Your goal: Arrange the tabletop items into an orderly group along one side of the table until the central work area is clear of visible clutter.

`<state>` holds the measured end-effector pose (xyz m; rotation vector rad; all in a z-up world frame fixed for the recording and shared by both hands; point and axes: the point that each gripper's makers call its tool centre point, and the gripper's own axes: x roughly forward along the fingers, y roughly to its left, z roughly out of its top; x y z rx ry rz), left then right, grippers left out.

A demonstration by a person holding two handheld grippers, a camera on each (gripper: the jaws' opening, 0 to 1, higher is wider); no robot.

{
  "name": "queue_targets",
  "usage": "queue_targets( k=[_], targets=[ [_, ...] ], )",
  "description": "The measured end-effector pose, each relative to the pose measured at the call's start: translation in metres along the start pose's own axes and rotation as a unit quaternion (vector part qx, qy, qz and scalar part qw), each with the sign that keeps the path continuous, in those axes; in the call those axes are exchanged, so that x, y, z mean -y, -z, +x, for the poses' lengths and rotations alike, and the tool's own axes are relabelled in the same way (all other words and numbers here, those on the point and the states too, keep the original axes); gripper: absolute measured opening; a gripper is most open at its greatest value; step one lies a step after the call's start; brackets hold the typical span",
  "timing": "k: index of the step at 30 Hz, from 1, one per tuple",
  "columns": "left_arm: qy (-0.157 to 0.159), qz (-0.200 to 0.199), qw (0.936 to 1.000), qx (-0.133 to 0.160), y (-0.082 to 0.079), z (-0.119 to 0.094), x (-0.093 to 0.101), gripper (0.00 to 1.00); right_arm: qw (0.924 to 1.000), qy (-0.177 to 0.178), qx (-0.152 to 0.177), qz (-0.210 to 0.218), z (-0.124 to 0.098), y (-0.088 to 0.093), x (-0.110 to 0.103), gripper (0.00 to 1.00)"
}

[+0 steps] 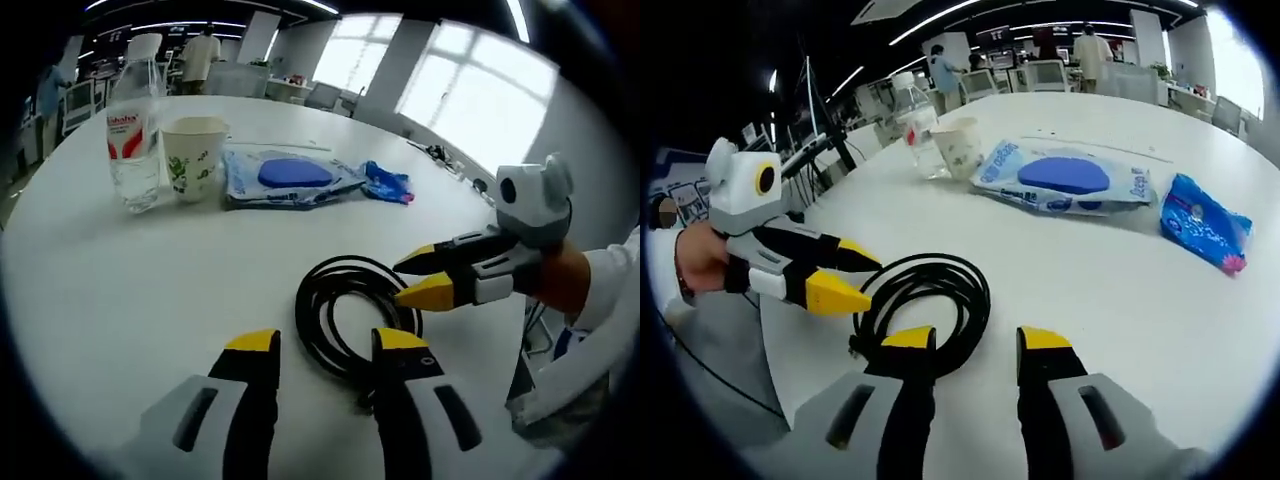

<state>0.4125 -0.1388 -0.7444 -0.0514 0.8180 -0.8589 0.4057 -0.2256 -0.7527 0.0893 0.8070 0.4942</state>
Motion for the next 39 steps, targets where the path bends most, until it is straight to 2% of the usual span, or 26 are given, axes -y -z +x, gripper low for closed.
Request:
queue_targets(
  k=[6,9,11,12,15,17,23,26,39],
  targets=[
    [-0.009,-0.011,0.9998,-0.012,0.007,0.006,0.000,0.34,0.9998,-0.004,-0.010,0.018,0.007,0.007,-0.004,0.23],
    [-0.015,-0.020,0.9996,-0.014,0.008,0.009,-0.001,0.28,0.9994,-0.010,-0.006,0.033,0.007,0.006,-0.007,0.19],
    [-0.016,-0.017,0.9995,-0.021,0.011,0.011,0.001,0.23,0.9993,-0.012,-0.005,0.035,0.008,0.006,-0.007,0.16],
    [-0.018,-0.006,0.9997,-0.014,0.008,0.012,0.000,0.20,0.9992,-0.014,-0.006,0.038,0.009,0.006,-0.007,0.14],
    [-0.019,-0.020,0.9995,-0.016,0.009,0.013,0.002,0.18,0.9983,-0.009,-0.006,0.058,0.012,0.006,-0.005,0.10],
    [-0.023,-0.032,0.9990,-0.019,0.008,0.013,0.000,0.17,0.9961,-0.008,-0.007,0.088,0.012,0.005,-0.005,0.08],
    [-0.022,-0.030,0.9987,-0.035,0.009,0.015,0.002,0.13,0.9951,-0.008,-0.001,0.099,0.007,0.001,0.001,0.04],
    [-0.022,-0.047,0.9981,-0.033,0.010,0.014,0.003,0.11,0.9938,-0.013,0.006,0.110,0.004,-0.002,0.001,0.03],
    [-0.016,-0.044,0.9988,-0.015,-0.013,0.008,0.016,0.05,0.9926,-0.016,0.048,0.110,-0.021,-0.023,0.004,0.02]
  ],
)
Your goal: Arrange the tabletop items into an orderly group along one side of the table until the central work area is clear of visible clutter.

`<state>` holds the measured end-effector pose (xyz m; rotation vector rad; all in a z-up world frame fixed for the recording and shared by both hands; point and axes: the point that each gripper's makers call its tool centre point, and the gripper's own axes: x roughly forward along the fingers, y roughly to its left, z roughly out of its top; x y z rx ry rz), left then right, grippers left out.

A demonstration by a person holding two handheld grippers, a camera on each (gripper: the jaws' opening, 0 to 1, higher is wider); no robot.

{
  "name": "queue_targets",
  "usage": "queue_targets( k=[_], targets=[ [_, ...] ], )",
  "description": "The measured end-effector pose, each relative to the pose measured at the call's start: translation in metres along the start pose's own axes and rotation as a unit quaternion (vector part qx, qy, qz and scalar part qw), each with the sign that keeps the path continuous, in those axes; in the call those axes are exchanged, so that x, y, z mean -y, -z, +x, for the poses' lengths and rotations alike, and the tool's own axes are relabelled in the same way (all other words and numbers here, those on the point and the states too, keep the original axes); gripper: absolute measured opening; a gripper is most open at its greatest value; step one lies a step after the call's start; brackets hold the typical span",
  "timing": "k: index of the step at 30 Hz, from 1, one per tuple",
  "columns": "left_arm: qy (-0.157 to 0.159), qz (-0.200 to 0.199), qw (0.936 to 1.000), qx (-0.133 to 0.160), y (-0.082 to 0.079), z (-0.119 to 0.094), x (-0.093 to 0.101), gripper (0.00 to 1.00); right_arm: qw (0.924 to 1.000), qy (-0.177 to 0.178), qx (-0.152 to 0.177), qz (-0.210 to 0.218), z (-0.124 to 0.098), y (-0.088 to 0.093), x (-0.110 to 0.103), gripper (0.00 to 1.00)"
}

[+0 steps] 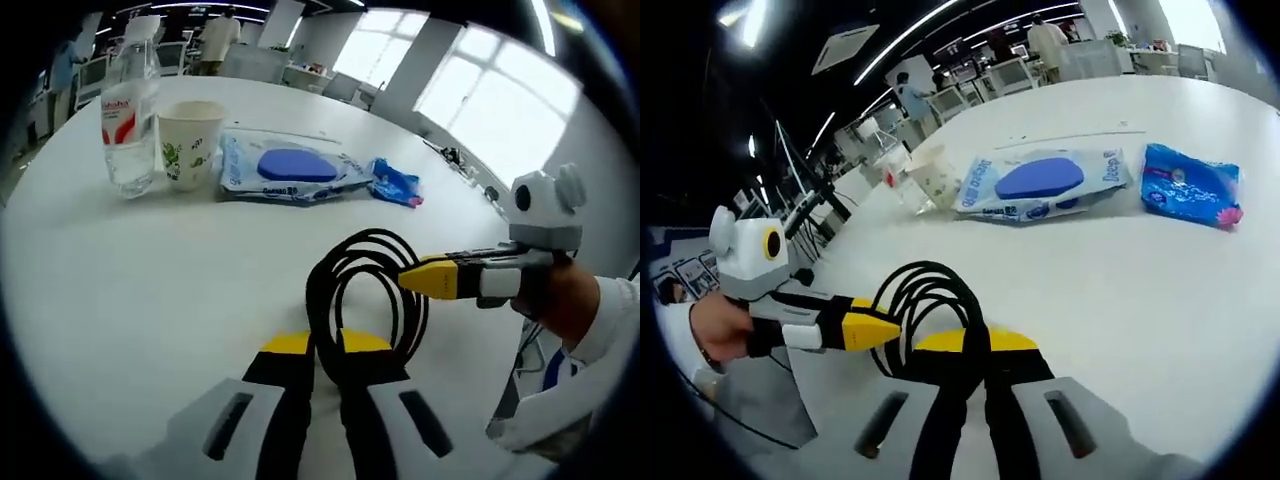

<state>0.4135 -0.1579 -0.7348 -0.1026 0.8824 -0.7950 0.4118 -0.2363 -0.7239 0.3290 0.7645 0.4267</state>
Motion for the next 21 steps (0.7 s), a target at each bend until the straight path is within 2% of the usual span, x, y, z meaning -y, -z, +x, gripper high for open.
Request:
queue_targets(
  k=[10,21],
  targets=[
    [0.013,0.015,0.9997,0.017,-0.022,0.001,0.024,0.04,0.9994,0.001,0.034,0.007,-0.029,-0.020,0.007,0.02],
    [0.042,0.049,0.9974,0.032,-0.054,0.017,0.072,0.04,0.9967,0.021,0.077,0.013,-0.075,-0.046,0.036,0.02]
  ],
)
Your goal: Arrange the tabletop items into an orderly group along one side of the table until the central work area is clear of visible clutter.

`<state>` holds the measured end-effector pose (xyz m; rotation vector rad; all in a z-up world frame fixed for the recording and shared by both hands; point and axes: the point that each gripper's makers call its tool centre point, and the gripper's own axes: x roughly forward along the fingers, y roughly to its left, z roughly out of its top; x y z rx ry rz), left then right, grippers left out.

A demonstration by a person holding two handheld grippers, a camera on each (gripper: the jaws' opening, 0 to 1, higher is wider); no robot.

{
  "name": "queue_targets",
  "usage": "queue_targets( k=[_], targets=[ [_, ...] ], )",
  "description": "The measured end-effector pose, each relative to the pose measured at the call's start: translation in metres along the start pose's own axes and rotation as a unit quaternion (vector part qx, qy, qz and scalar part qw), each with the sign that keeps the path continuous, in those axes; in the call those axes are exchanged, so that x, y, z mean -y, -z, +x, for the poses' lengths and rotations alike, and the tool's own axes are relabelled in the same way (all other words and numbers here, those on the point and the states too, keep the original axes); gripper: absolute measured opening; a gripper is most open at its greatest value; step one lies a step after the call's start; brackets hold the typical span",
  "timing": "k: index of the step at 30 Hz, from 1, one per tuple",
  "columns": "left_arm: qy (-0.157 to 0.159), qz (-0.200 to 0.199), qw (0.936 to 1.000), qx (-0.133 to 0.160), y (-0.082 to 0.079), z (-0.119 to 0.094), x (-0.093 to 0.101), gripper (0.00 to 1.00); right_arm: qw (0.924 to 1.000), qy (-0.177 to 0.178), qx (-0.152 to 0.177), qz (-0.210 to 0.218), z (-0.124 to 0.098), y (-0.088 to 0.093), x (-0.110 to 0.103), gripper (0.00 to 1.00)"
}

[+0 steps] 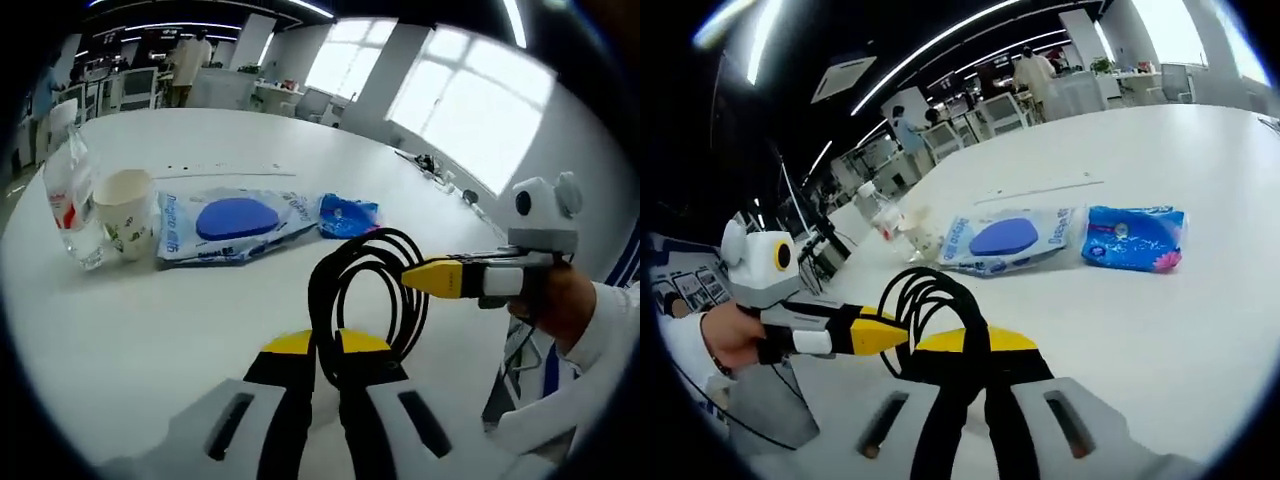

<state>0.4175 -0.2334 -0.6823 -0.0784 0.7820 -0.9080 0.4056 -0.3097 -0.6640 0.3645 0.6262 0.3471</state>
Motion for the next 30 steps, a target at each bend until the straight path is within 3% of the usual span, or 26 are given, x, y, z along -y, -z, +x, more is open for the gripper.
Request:
queue_targets(
  k=[17,30],
  targets=[
    [0.040,0.023,0.9990,-0.004,-0.028,0.040,0.055,0.05,0.9988,0.028,0.037,0.016,-0.043,-0.027,0.049,0.01],
    [0.059,0.027,0.9976,-0.024,-0.036,0.082,0.076,0.05,0.9978,0.050,0.034,0.029,-0.049,-0.036,0.095,0.01]
  ],
)
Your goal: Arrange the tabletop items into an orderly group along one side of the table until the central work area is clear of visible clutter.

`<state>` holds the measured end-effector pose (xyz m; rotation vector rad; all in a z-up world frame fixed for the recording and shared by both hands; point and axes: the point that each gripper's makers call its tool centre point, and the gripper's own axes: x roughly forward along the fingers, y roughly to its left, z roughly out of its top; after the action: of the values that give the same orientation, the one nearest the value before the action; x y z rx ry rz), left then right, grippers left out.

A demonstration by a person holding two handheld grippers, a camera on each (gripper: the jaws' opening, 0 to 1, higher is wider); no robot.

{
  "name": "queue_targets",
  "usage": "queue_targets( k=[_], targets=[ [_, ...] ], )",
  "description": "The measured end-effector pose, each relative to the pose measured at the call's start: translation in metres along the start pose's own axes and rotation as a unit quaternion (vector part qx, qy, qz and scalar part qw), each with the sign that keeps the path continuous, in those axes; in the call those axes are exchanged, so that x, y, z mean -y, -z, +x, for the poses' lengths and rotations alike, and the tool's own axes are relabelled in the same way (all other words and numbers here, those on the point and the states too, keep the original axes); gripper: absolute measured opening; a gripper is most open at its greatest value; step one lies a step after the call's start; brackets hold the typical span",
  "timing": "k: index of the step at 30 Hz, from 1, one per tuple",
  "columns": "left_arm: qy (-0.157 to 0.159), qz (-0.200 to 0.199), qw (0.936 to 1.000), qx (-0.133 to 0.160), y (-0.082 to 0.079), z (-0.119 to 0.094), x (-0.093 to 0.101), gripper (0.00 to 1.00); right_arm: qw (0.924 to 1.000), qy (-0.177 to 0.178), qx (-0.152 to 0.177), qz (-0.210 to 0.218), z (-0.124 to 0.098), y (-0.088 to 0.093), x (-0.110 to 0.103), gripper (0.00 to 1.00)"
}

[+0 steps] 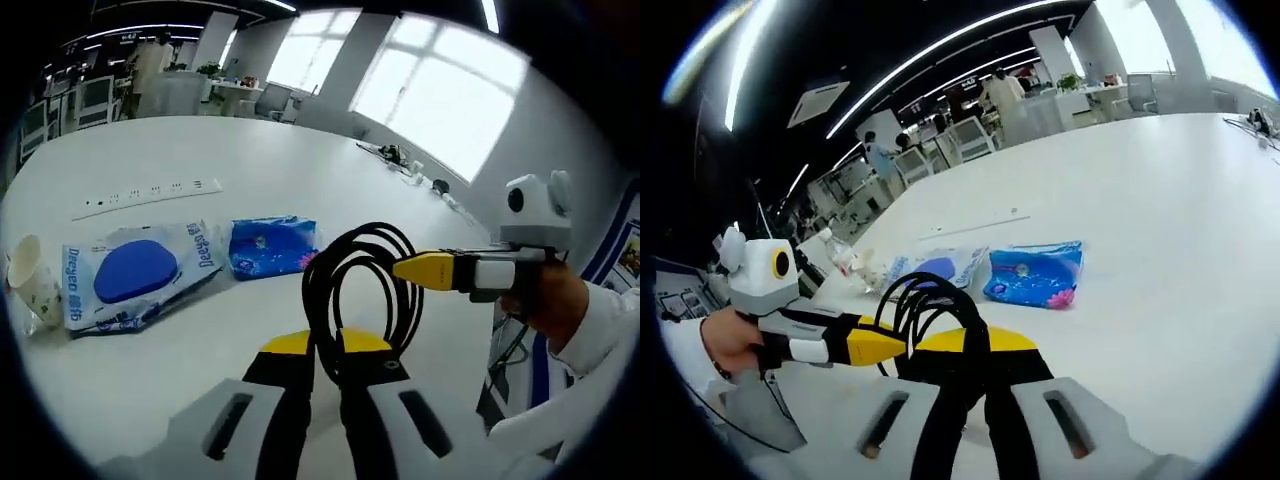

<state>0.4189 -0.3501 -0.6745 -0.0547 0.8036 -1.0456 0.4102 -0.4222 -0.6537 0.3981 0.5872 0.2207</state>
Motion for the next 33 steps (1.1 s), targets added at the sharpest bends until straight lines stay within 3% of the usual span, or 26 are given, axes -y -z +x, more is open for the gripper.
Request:
queue_targets(
  k=[15,33],
  targets=[
    [0.002,-0.057,0.9974,-0.045,0.016,0.047,-0.024,0.05,0.9986,0.005,-0.050,0.017,0.038,0.017,0.042,0.01],
    [0.000,-0.089,0.9937,-0.068,0.030,0.074,-0.043,0.06,0.9960,0.002,-0.079,0.043,0.064,0.037,0.064,0.01]
  ],
)
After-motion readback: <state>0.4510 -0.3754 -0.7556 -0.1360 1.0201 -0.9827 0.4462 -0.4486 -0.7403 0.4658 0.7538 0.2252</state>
